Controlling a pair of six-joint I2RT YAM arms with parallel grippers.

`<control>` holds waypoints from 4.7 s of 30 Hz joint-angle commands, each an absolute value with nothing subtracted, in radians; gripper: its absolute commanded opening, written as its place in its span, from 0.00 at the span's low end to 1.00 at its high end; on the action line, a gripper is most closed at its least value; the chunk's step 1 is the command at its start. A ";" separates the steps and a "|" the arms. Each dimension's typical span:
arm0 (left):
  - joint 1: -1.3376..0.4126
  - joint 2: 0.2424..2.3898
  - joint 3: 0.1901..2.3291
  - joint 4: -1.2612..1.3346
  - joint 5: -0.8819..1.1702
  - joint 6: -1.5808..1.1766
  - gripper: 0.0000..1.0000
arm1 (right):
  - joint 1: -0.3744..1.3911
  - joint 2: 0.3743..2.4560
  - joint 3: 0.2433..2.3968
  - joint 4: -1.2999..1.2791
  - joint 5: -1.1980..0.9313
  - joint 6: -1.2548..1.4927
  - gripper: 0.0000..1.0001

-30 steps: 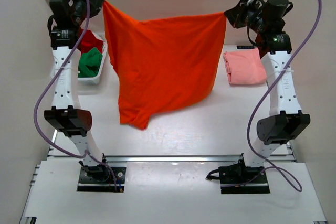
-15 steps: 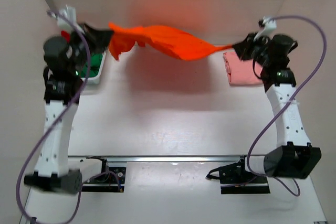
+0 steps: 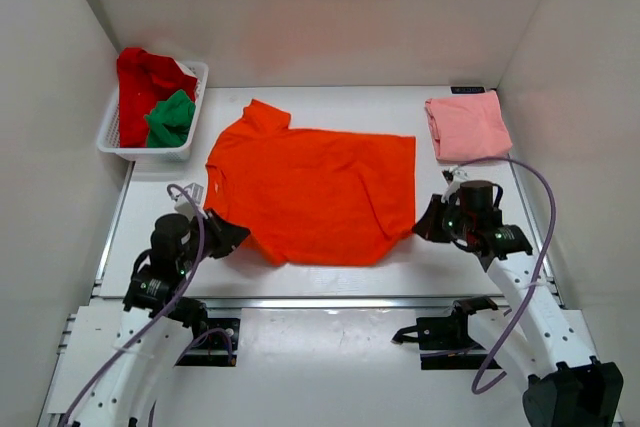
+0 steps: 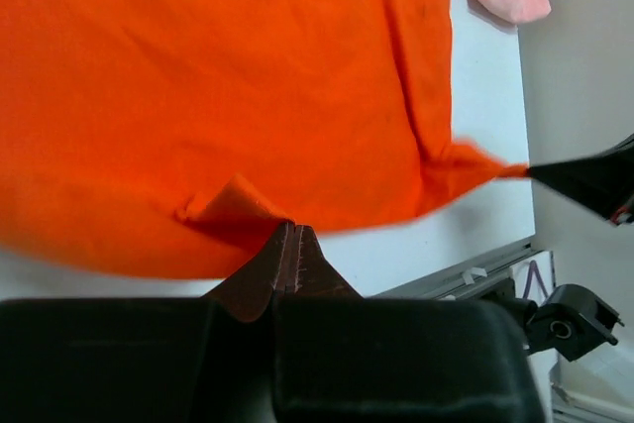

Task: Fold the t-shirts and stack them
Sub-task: Flatten out the tshirt, then fold the flattened tshirt in 1/3 of the way

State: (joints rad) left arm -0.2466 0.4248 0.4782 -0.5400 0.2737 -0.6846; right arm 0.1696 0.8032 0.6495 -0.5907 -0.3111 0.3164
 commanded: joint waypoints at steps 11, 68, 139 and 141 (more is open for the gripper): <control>-0.219 0.460 0.452 -0.440 0.106 -0.772 0.00 | 0.017 0.868 0.592 -0.698 -0.350 0.299 0.00; -0.110 0.870 0.630 -0.041 0.058 -0.560 0.00 | -0.080 0.910 0.612 -0.468 -0.377 0.270 0.00; -0.281 1.492 0.837 -0.824 -0.074 -0.259 0.06 | 0.002 1.615 0.897 -0.684 0.069 -0.055 0.00; -0.293 1.515 0.859 -0.851 -0.071 -0.262 0.03 | 0.002 1.624 0.920 -0.713 0.054 -0.046 0.00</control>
